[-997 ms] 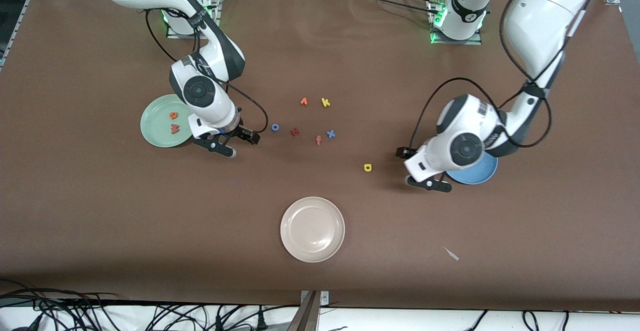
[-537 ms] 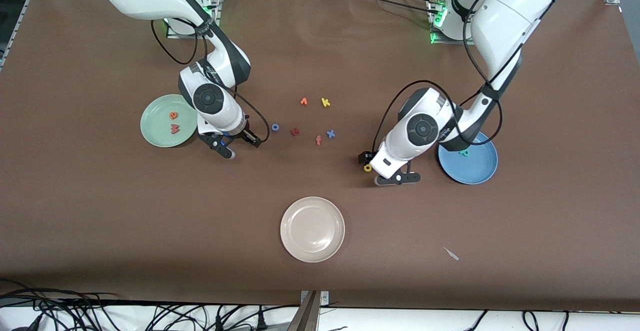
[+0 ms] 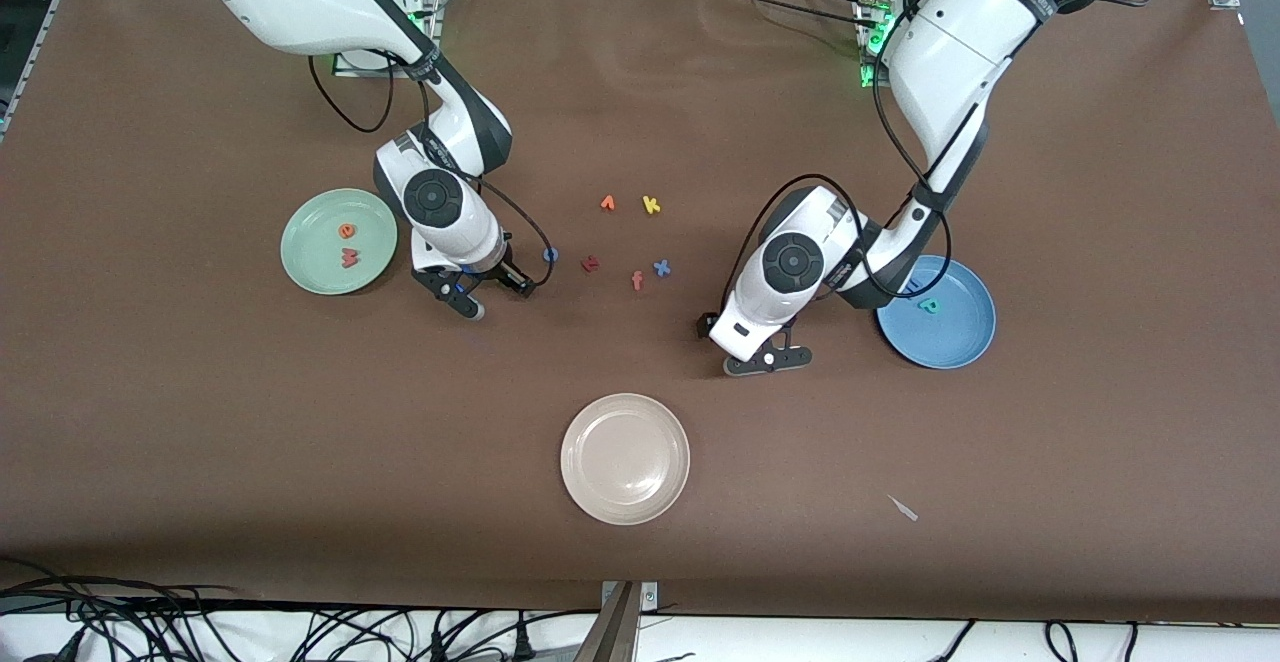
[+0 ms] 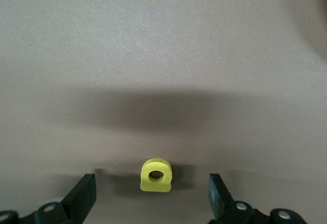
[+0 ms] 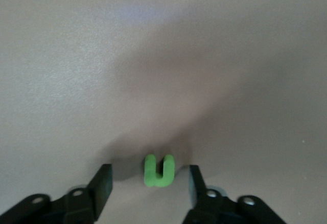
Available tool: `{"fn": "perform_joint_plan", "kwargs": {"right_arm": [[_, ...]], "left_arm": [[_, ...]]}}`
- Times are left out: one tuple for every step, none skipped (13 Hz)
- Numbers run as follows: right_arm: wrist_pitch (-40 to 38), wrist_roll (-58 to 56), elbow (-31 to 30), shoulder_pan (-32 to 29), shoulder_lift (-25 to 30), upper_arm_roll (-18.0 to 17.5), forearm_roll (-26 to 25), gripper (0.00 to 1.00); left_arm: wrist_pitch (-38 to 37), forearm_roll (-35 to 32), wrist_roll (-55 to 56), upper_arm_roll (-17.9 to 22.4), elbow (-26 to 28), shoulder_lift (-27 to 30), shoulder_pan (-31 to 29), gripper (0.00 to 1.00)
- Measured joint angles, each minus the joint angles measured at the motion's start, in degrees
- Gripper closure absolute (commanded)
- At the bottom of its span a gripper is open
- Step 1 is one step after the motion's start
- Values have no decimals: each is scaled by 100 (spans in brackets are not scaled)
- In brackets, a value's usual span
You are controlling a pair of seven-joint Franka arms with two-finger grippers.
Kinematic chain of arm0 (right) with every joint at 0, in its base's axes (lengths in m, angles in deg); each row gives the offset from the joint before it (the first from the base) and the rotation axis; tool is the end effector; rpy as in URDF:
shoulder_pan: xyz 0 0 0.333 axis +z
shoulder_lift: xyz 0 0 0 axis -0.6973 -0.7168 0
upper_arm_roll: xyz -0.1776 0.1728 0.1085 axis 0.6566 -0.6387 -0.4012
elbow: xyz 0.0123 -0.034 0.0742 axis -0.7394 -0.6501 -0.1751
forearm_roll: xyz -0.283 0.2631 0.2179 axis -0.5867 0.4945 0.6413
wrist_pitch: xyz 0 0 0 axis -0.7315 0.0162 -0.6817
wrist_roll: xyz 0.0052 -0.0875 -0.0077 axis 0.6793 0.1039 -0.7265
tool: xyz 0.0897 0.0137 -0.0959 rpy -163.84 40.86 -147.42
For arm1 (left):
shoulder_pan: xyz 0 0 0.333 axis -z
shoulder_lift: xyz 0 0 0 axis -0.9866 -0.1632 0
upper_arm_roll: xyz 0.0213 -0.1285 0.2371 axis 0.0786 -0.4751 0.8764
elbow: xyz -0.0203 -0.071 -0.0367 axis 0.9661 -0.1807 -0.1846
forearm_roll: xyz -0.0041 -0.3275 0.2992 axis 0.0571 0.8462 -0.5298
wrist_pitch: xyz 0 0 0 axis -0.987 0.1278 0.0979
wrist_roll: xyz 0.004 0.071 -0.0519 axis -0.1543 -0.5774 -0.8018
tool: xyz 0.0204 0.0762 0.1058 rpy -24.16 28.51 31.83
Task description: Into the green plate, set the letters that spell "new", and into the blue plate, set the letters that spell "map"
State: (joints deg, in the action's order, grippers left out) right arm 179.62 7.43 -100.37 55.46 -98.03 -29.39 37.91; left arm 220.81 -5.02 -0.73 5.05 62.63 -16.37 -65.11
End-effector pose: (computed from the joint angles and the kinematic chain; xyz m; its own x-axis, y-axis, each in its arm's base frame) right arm 0.5087 0.3078 0.0689 0.8121 -0.5800 -0.0645 -0.5800 -0.8143 0.0201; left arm 0.5848 -0.3670 0.0794 0.9839 0.1651 -0.0679 0.1686 -0.9845 0.0483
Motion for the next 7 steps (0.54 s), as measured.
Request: {"fn": "perform_joint_plan", "kwargs": {"right_arm": [[11,0,1,-1,-21,4,-19,62],[41,-1,9,0,-23,3,-25,74],[46,-3,29,0,-23,3,-26,87],[45,-3,39,-1,-23,4,-26,91],[45,-3,39,-1,-24,5,-28,94],[44,-10,41,-2,-24,5,-32,94],[42,-46,49,-3,-22,10,-51,94]], "left_arm": [[0,0,0,13,-6,-18,0,22],[0,0,1,24,-11,-31,0,29],[0,0,0,27,-13,-40,3,40],[0,0,1,36,-14,-45,14,53],[-10,0,1,60,-22,-42,34,63],[-19,0,1,76,-47,-40,48,71],[-19,0,1,82,-73,-39,63,78]]}}
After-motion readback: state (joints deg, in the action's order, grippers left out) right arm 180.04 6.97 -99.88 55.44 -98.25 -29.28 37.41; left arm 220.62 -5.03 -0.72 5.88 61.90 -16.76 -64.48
